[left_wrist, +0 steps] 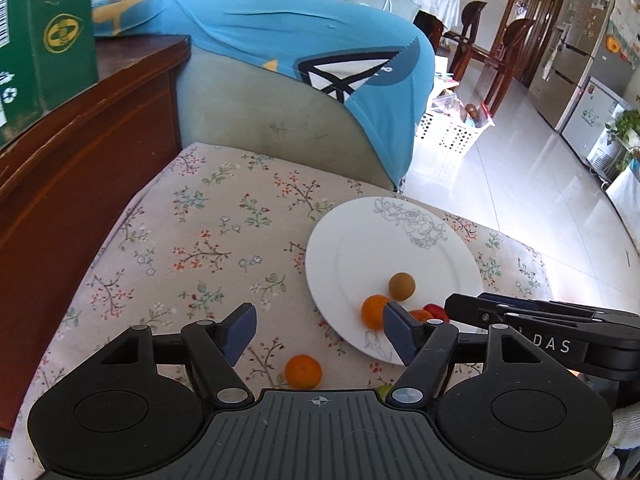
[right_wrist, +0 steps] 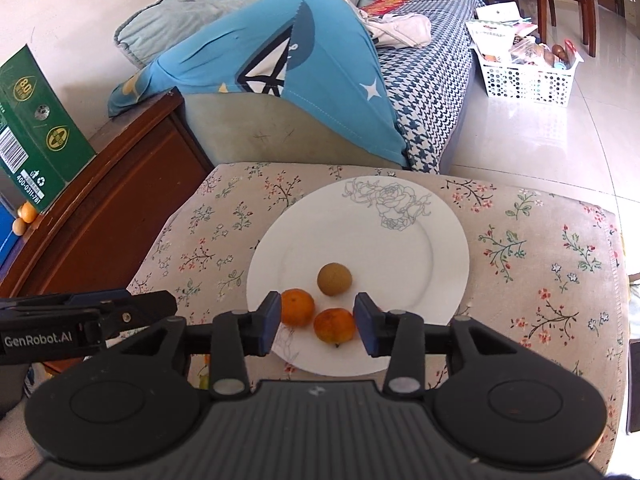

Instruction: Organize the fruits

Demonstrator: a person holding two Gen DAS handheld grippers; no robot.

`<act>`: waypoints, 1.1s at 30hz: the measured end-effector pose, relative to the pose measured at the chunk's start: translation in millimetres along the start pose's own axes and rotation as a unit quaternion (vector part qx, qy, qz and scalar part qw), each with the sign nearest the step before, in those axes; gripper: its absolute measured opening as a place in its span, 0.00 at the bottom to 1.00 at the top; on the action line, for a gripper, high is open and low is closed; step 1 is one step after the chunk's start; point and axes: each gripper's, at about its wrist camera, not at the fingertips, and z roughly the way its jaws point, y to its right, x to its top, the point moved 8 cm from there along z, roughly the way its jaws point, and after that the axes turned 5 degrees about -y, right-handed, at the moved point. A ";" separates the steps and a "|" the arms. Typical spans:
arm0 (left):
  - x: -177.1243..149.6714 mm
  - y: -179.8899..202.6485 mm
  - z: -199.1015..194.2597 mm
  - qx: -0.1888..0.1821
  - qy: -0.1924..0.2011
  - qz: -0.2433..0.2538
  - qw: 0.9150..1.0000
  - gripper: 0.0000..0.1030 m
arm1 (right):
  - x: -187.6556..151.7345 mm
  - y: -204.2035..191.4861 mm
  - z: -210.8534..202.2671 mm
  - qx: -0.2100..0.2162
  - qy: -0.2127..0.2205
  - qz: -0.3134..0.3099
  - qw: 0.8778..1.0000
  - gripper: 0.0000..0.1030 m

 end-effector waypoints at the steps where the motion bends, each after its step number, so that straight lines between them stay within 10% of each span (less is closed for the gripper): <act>1: -2.7 -4.4 -4.2 0.003 0.002 -0.002 1.000 0.68 | -3.0 -2.7 -1.0 0.002 -0.001 -0.004 1.000 0.40; 16: -54.2 -80.3 -42.7 0.049 -0.004 -0.070 0.996 0.69 | -49.6 -22.7 -7.5 0.010 -0.026 -0.032 0.999 0.41; 33: -122.7 -63.8 -24.5 0.054 -0.065 -0.030 0.996 0.67 | -84.0 -30.2 16.3 -0.010 -0.056 -0.058 0.997 0.40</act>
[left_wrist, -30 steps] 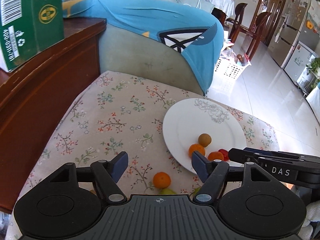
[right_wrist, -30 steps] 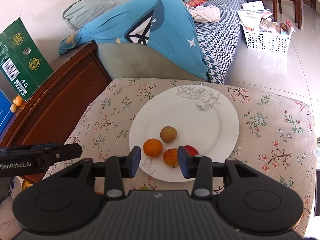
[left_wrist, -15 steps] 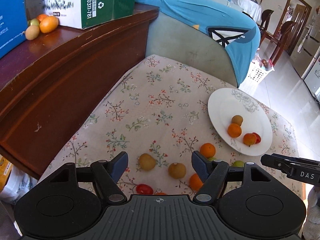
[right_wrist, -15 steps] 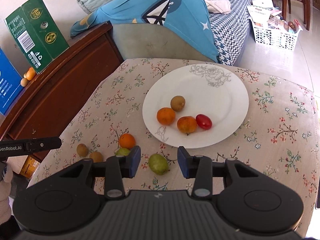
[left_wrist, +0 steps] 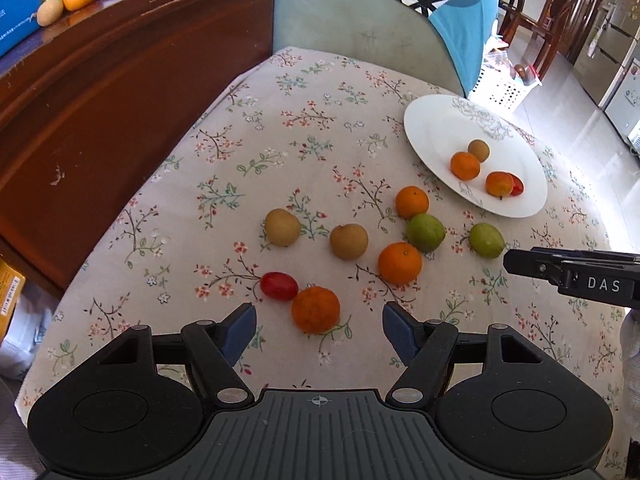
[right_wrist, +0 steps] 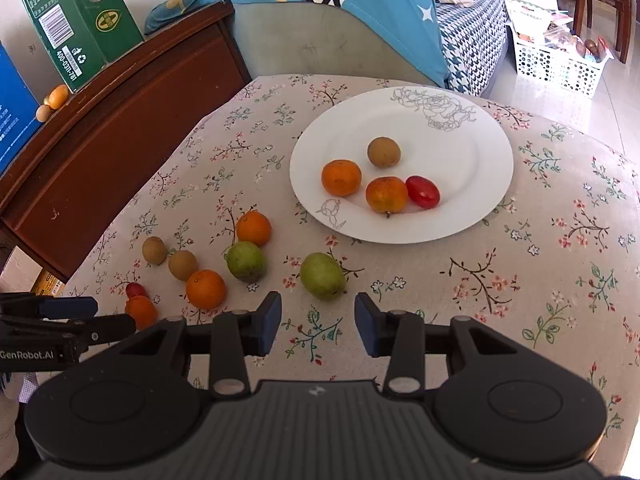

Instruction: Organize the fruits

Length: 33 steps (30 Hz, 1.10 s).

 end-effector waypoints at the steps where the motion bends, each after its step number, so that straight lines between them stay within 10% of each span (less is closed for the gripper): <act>1: -0.9 1.3 3.3 -0.001 -0.004 0.000 1.000 0.67 | 0.8 -0.6 2.5 -0.002 0.000 -0.001 1.000 0.40; 33: -4.7 6.1 31.2 0.002 -0.006 -0.011 1.000 0.25 | 5.8 -10.3 24.9 -0.013 0.001 -0.026 1.000 0.27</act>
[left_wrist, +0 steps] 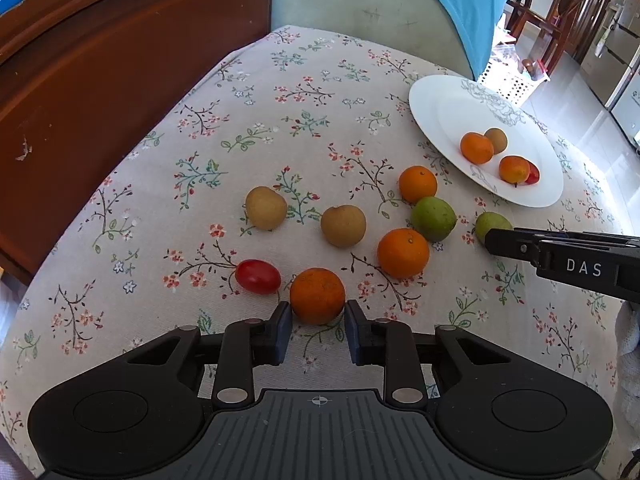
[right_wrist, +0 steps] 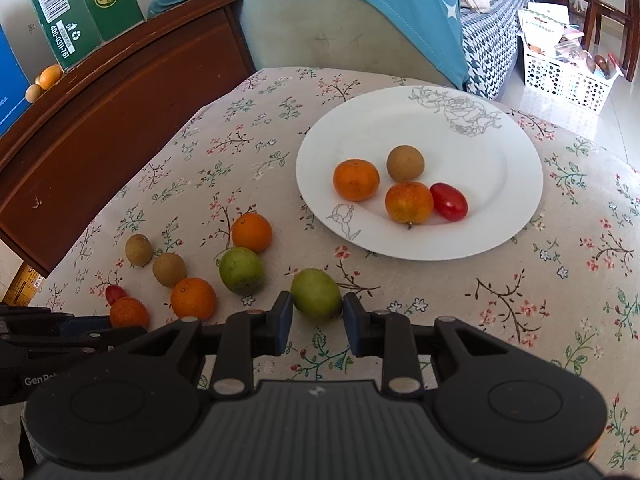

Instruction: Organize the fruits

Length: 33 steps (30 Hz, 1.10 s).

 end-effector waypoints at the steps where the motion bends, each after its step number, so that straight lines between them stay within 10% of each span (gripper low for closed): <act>1: 0.4 0.0 0.5 0.002 0.001 -0.001 1.000 0.26 | 0.0 0.3 -0.1 0.001 0.000 0.001 1.000 0.27; 25: 21.1 22.0 -28.4 -0.018 0.059 0.022 0.998 0.25 | 7.8 7.7 -22.0 0.030 0.016 0.022 0.999 0.16; 33: 24.3 22.5 -28.8 -0.018 0.060 0.015 0.998 0.25 | 4.7 11.6 -16.6 0.032 0.016 0.028 0.999 0.30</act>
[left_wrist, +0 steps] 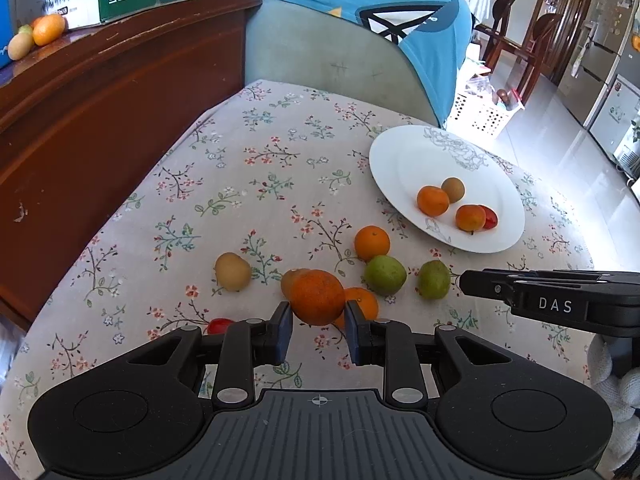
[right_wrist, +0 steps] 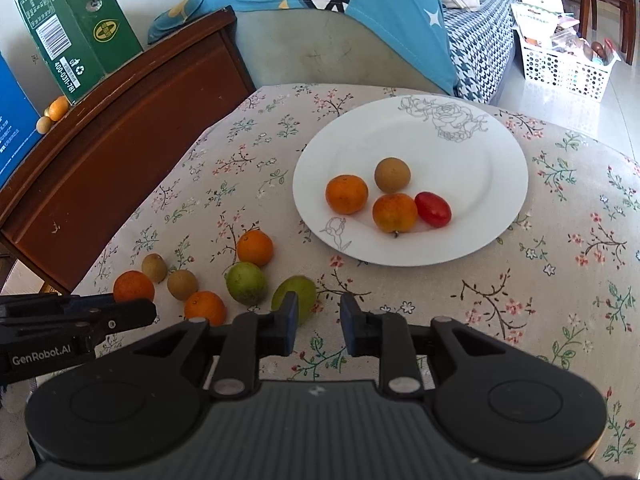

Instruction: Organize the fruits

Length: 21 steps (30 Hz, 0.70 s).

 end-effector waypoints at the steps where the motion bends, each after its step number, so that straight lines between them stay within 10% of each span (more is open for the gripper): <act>1: 0.1 -1.5 0.0 0.002 0.000 -0.003 1.000 0.25 | 0.1 -1.4 1.6 0.001 0.001 -0.003 1.000 0.32; 10: 5.6 -5.8 -0.5 0.006 0.003 -0.015 1.000 0.25 | -6.4 -16.9 25.9 -0.011 -0.017 -0.038 0.999 0.41; 21: 23.8 11.7 2.6 -0.002 0.013 -0.004 1.000 0.25 | 1.5 -9.1 19.0 -0.016 -0.010 -0.023 1.000 0.27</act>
